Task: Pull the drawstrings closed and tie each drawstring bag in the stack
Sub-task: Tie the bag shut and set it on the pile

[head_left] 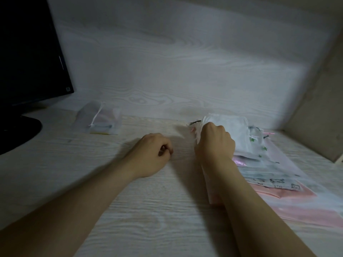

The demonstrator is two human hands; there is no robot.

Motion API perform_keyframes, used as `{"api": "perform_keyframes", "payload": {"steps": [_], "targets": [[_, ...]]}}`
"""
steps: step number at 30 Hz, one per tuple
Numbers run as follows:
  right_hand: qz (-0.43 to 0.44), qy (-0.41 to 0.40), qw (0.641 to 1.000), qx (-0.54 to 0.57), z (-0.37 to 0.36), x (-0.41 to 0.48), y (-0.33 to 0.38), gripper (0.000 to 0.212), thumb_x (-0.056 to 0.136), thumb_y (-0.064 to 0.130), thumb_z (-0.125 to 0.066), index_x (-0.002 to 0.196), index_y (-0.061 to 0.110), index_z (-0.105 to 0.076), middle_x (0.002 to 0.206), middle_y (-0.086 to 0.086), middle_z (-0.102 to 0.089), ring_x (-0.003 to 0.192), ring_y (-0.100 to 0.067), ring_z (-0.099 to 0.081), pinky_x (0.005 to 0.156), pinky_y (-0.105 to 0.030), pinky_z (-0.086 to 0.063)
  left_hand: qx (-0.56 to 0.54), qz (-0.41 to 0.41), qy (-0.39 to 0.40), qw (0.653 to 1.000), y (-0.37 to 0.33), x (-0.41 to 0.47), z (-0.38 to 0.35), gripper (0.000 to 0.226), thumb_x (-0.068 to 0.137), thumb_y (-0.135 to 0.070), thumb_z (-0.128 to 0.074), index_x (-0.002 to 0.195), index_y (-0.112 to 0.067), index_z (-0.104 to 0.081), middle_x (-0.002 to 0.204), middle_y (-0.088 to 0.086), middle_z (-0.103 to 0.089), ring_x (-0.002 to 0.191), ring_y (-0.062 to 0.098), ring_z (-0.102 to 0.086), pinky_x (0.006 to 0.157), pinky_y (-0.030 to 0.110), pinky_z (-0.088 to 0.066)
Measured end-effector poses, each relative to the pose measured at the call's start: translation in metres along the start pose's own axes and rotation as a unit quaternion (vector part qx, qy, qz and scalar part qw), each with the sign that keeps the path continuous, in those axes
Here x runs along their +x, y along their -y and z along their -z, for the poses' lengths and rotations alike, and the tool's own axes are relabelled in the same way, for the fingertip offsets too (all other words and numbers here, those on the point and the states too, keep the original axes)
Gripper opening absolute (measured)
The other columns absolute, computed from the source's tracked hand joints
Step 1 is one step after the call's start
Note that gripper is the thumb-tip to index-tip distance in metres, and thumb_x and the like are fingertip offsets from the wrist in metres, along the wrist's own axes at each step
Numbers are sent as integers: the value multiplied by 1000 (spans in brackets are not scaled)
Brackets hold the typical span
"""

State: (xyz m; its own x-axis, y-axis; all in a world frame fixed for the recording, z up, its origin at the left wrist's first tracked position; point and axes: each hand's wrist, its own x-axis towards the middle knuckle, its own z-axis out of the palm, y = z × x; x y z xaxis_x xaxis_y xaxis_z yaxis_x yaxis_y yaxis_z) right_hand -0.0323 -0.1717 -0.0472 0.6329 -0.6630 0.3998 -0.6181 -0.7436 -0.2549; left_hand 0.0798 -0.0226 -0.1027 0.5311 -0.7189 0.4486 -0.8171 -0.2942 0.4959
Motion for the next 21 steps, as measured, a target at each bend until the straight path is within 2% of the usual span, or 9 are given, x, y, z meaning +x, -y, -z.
{"api": "perform_keyframes", "payload": {"steps": [3, 7, 10, 11, 14, 16, 17, 19, 21], "targets": [[-3, -1, 1000, 9, -3, 0, 0, 24, 101, 18, -56, 88, 18, -36, 104, -10, -57, 90, -33, -52, 75, -36, -33, -4, -2, -1, 1000, 2, 0, 0, 17, 92, -15, -66, 89, -27, -77, 93, -13, -68, 92, 6, -64, 89, 38, -55], [5, 26, 1000, 14, -2, -1, 3, 17, 100, 11, -51, 93, 17, -38, 114, -14, -58, 106, -37, -59, 77, -37, -36, -6, -2, 4, 1000, 2, 1, -1, 17, 93, -16, -66, 88, -28, -76, 94, -12, -67, 94, 7, -63, 90, 38, -54], [9, 51, 998, 17, -2, -2, 2, 6, 100, 9, -50, 105, 12, -48, 120, -17, -57, 112, -40, -57, 79, -36, -35, -10, -5, 5, 1000, 4, 2, -1, 17, 92, -16, -65, 88, -29, -76, 94, -13, -67, 94, 6, -63, 90, 39, -55], [8, 56, 998, 21, -1, -2, 2, 7, 100, 10, -51, 108, 11, -49, 121, -17, -56, 113, -40, -57, 80, -36, -35, -11, -5, 5, 1000, 5, 2, -1, 18, 92, -15, -65, 89, -28, -76, 94, -13, -67, 94, 7, -63, 91, 39, -55], [3, 41, 999, 31, -1, 0, 2, 10, 103, 15, -50, 97, 14, -42, 111, -14, -55, 106, -38, -57, 78, -36, -35, -14, 0, 6, 1000, 3, 2, -1, 17, 94, -15, -65, 92, -26, -77, 96, -11, -68, 96, 9, -64, 92, 39, -54], [18, 17, 999, 38, -3, 2, 4, 4, 99, 10, -51, 102, 9, -49, 110, -11, -57, 104, -38, -57, 77, -35, -37, -18, 5, 2, 1000, 1, 2, 0, 17, 95, -15, -65, 97, -25, -78, 98, -10, -70, 96, 9, -64, 92, 36, -54], [38, -6, 998, 45, -4, 4, 5, 17, 96, 7, -51, 112, 10, -56, 112, -12, -62, 105, -37, -58, 76, -36, -39, -23, 9, -3, 1000, 1, 2, 0, 17, 95, -15, -65, 101, -24, -78, 99, -11, -72, 97, 7, -65, 92, 34, -55], [107, -57, 988, 99, -7, 4, 9, 50, 88, -4, -49, 132, 19, -59, 112, -9, -71, 106, -34, -62, 77, -39, -49, -44, 31, -13, 998, 1, 2, 1, 20, 96, -17, -65, 111, -25, -76, 105, -12, -73, 99, 3, -66, 91, 27, -56], [200, -94, 956, 192, -7, 2, 14, 66, 78, -14, -46, 132, 20, -60, 100, -3, -74, 97, -24, -67, 76, -40, -55, -89, 66, -37, 993, 3, 3, 3, 27, 96, -16, -67, 121, -25, -70, 113, -13, -71, 102, 1, -66, 90, 20, -55]]}}
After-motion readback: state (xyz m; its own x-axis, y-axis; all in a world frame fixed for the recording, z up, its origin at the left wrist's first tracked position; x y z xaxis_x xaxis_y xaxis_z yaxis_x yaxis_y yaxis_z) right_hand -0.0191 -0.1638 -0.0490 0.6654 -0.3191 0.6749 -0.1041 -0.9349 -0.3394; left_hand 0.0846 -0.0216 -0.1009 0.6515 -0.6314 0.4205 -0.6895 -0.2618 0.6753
